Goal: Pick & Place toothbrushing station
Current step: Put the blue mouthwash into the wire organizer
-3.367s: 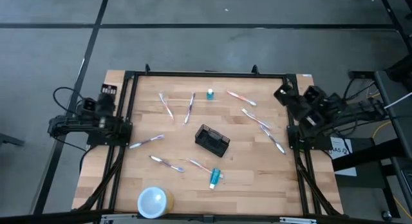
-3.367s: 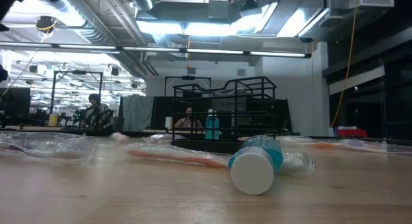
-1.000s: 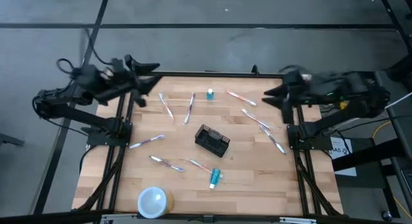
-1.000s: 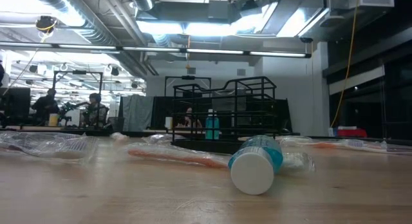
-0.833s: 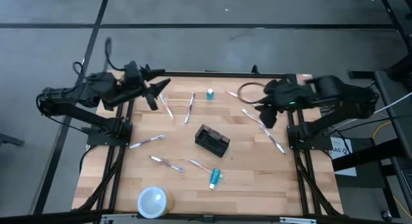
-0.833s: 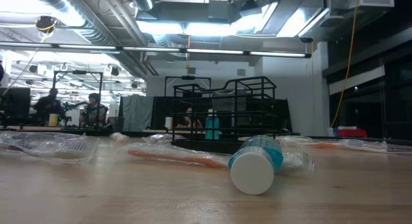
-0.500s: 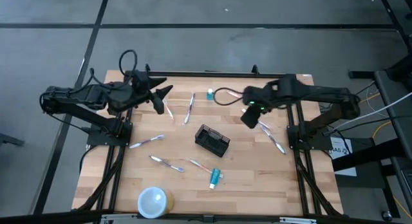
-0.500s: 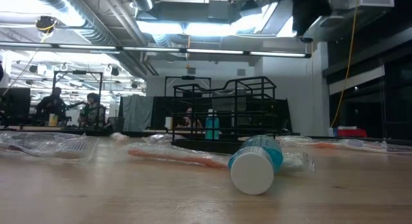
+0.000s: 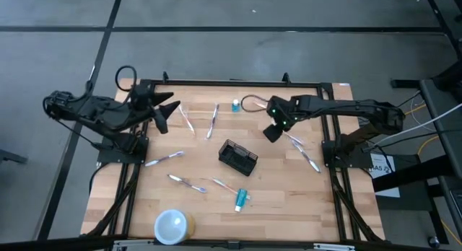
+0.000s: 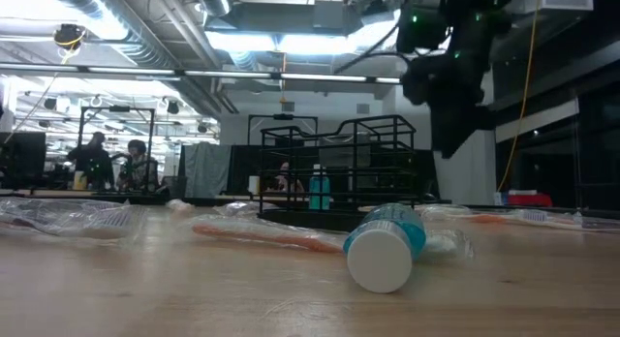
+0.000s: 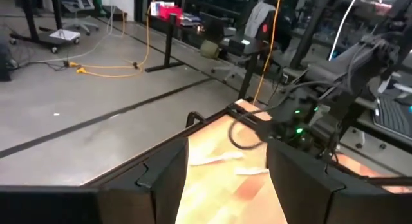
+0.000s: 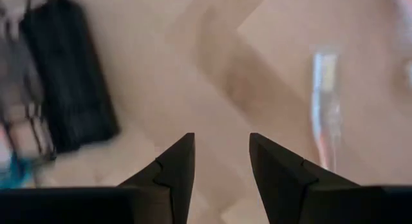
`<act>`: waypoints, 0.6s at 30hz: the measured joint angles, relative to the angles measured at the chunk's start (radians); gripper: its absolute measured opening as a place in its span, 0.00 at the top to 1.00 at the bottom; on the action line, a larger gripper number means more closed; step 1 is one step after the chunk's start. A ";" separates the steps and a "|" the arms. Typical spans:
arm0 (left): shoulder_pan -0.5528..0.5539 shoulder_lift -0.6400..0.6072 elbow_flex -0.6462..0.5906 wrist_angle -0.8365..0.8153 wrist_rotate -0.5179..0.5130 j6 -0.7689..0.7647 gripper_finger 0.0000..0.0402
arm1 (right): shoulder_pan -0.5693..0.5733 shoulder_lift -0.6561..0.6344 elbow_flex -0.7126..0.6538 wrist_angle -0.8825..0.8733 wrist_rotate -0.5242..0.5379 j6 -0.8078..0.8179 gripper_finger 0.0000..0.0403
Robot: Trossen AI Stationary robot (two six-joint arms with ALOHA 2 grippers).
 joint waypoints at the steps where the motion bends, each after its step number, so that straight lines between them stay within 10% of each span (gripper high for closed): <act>1: -0.007 -0.001 0.000 0.001 -0.010 -0.002 0.48 | -0.011 0.000 -0.008 0.013 0.014 0.008 0.63; 9: -0.023 0.003 0.000 0.040 -0.009 -0.001 0.48 | -0.061 0.019 -0.010 0.014 0.174 -0.103 0.63; 18: -0.022 0.002 0.000 0.070 -0.005 0.000 0.48 | -0.047 0.073 -0.010 0.134 0.064 -0.286 0.63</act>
